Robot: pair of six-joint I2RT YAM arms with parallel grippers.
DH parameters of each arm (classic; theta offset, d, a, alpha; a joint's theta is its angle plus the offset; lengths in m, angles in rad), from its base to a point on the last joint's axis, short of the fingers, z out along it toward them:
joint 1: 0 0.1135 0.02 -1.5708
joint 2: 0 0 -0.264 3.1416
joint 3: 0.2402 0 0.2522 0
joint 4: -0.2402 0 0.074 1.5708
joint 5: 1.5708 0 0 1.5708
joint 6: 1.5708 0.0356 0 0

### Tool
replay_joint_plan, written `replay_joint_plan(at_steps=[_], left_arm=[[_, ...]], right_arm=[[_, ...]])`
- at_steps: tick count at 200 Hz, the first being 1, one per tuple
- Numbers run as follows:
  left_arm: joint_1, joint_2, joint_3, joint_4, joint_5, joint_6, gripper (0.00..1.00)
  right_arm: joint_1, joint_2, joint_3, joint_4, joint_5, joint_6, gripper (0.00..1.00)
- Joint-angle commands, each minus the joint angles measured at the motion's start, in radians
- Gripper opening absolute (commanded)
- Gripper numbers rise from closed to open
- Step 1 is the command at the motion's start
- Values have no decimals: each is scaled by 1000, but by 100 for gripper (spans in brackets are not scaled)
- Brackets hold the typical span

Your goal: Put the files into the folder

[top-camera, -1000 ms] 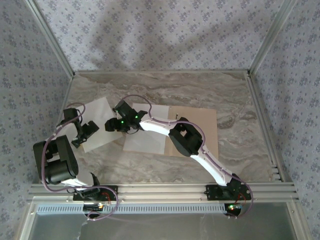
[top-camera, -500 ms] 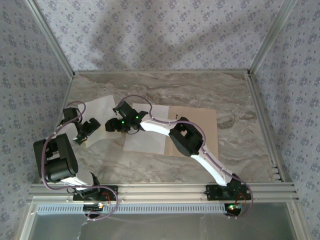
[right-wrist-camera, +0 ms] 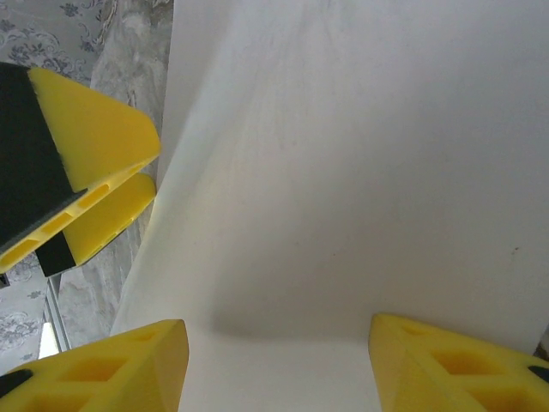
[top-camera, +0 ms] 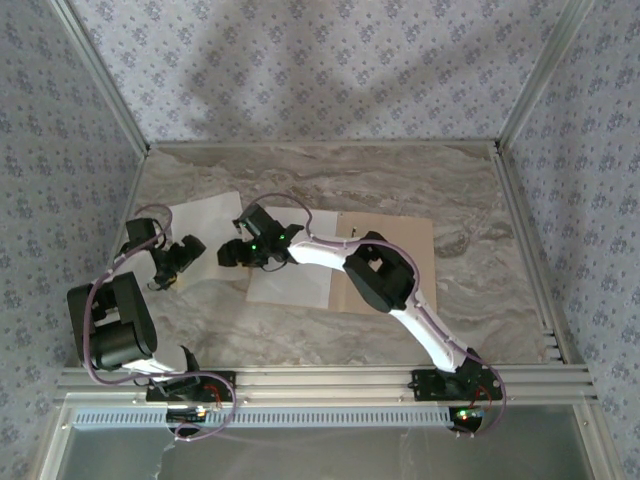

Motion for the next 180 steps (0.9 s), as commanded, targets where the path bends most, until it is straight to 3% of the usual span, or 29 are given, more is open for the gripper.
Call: replay_joint_plan(at_steps=[1,71,180], left_arm=[[-4,-7,-34,-43,56,-16,98],[-6,-17,-42,-54,43,0,97],[-71,-9,-14,-91,-8,20,96]], right_arm=[[-15,-4,-61,-154,12,-2,60],[-48,-39,-37,-279,64,-45,60],[-75,59,182,-389,82,-53,61]])
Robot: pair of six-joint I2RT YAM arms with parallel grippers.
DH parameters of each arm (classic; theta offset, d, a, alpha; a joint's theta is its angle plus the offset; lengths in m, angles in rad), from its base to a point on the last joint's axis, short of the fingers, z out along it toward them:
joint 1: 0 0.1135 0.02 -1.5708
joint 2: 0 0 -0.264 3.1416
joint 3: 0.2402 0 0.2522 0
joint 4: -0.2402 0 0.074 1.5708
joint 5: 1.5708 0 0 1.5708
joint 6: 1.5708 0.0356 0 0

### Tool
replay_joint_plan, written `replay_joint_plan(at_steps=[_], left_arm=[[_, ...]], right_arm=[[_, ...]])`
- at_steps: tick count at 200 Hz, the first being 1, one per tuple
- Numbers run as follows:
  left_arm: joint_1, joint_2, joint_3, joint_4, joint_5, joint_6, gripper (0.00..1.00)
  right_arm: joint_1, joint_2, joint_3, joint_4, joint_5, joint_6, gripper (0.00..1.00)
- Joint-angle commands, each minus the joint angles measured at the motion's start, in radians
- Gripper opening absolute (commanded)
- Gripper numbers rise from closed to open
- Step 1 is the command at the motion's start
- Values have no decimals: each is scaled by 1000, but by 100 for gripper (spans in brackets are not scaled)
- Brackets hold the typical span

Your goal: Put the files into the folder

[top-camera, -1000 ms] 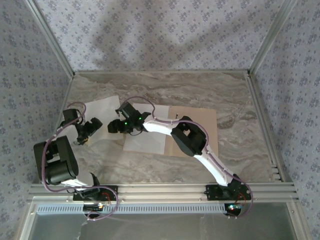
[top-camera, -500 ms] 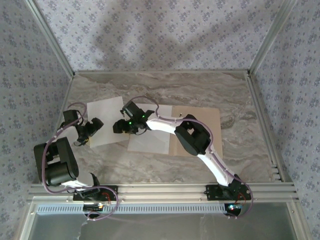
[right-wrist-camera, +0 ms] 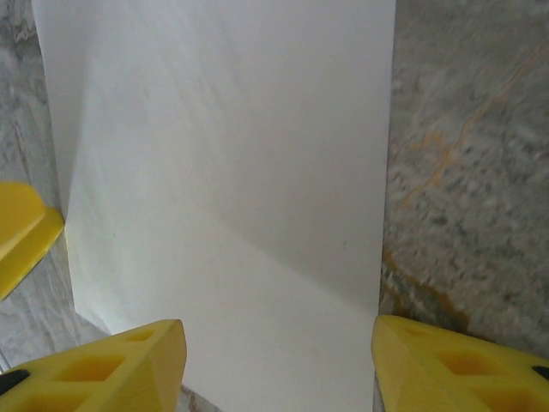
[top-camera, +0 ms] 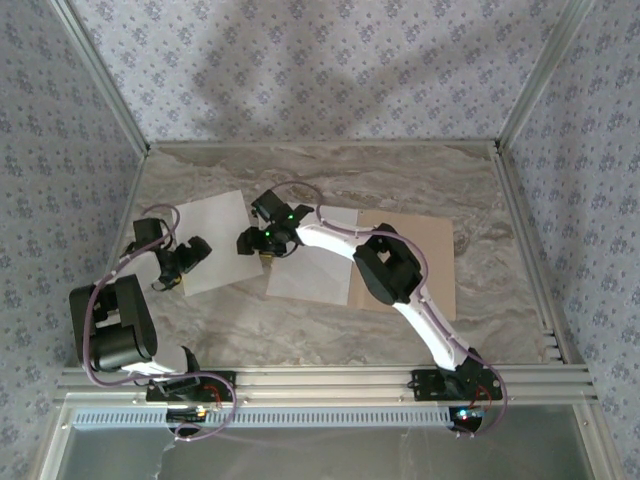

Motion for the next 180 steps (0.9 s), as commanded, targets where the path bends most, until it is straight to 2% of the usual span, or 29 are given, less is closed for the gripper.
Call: replay_joint_plan(at_steps=[1,86,180], left_arm=[[-20,4,1,-90,6,8,96],[-31,19,1,-81,22,12,96],[-30,1,-18,-17,150,-31,96]], right_arm=[[1,55,55,-57,29,-12,61],[10,133,115,-60,31,0,61],[15,88,44,-61,21,-6,61]])
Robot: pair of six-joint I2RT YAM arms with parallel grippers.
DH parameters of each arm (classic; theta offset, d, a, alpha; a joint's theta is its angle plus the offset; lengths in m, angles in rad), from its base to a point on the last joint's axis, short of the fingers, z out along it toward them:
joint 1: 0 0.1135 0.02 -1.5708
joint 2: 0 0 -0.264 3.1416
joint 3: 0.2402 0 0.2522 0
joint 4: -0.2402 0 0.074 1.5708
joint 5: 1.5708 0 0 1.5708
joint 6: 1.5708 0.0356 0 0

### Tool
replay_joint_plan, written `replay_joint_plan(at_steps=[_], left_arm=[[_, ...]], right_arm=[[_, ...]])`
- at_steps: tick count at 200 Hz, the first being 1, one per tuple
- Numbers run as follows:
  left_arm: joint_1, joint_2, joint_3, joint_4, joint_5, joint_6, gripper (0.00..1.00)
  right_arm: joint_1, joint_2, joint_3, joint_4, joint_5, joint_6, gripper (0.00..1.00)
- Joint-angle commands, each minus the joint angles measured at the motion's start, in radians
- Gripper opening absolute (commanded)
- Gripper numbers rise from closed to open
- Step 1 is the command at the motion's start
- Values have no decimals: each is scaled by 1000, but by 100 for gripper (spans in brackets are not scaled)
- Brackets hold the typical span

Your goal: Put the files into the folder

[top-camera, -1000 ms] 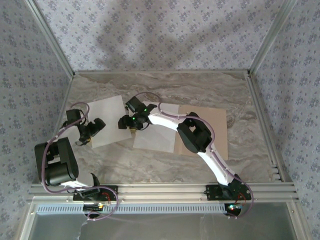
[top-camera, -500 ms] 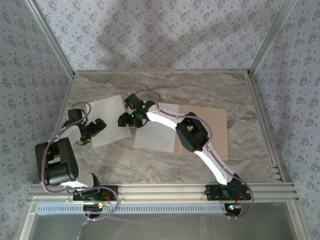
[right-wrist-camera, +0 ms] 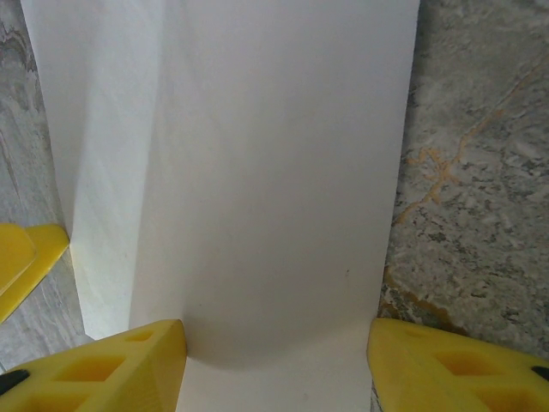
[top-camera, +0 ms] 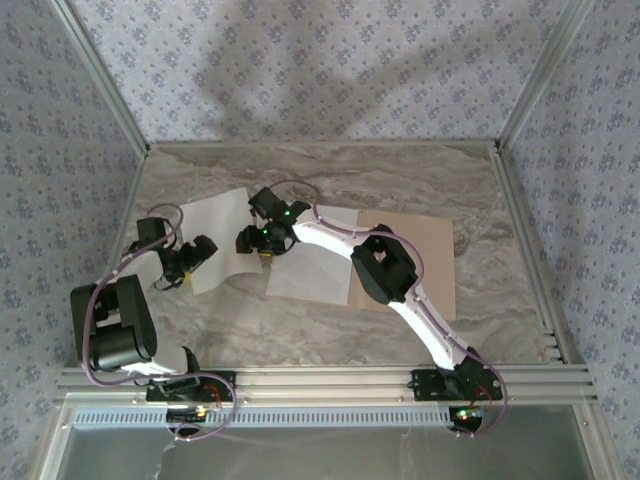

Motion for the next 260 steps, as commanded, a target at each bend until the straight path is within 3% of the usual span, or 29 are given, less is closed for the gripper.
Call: replay_joint_plan(at_steps=[1,157,206,228,260], left_arm=[[-7,0,-19,-15,61,-18,96],[-7,-9,-68,67,135,-45,96],[-6,22,-84,96,139,-41,95],[-7,22,-85,97,139,-38,95],[-6,20,-85,95,142,-35,95]], right_arm=[[15,35,-55,28,21,-7,61],[-29,-94,-218,182,-118,52,67],[-28,-87,-212,240,-172,108,72],[-26,-86,-213,260,-183,129,79],[-21,-75,-193,279,-190,156,80]])
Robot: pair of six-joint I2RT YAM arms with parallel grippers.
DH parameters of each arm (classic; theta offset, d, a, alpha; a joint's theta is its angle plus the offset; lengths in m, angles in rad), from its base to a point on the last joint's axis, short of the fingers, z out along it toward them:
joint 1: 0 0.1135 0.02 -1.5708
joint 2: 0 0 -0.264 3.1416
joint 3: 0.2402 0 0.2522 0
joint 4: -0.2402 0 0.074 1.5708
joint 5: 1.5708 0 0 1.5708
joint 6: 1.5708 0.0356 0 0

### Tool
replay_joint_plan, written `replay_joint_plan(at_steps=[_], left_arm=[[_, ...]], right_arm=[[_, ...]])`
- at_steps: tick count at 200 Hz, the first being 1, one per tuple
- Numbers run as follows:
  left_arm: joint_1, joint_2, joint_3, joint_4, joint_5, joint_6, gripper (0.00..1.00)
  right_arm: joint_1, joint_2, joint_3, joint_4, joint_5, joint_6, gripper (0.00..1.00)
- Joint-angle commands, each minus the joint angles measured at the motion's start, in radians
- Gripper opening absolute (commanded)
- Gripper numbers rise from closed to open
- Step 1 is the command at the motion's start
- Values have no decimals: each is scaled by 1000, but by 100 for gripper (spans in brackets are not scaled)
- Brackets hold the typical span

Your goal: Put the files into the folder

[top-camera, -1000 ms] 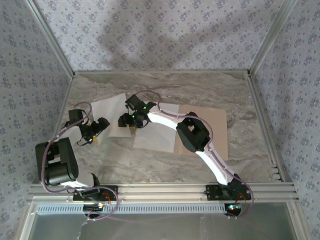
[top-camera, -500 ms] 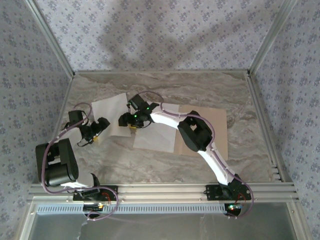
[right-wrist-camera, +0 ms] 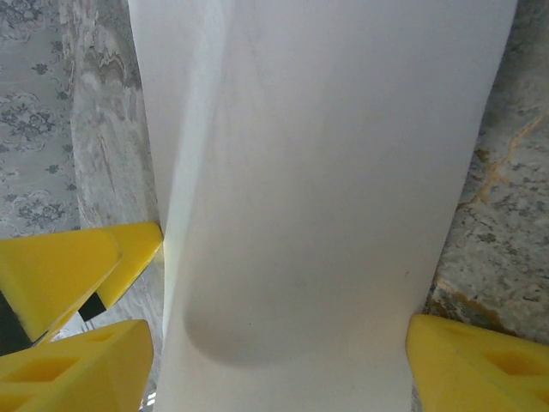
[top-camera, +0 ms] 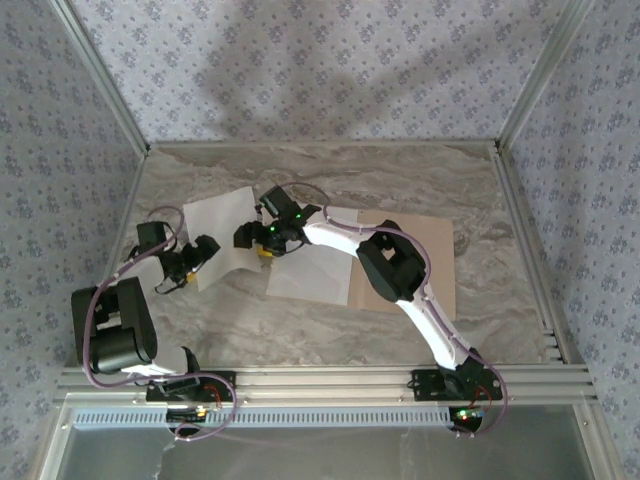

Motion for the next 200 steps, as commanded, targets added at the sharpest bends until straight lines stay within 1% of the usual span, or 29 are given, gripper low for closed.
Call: replay_joint_plan(at_steps=[1,72,138,200], left_arm=[[-8,33,-32,1,62,-1,95],[-8,32,-38,12,75,-1,94],[-8,28,-42,23,88,-8,93],[-9,10,-46,23,99,-15,92]], right_arm=[[13,6,2,16,-35,43,80],[30,38,54,1,-17,79,80],[29,66,78,20,-18,113,76],[26,88,103,43,-35,135,66]])
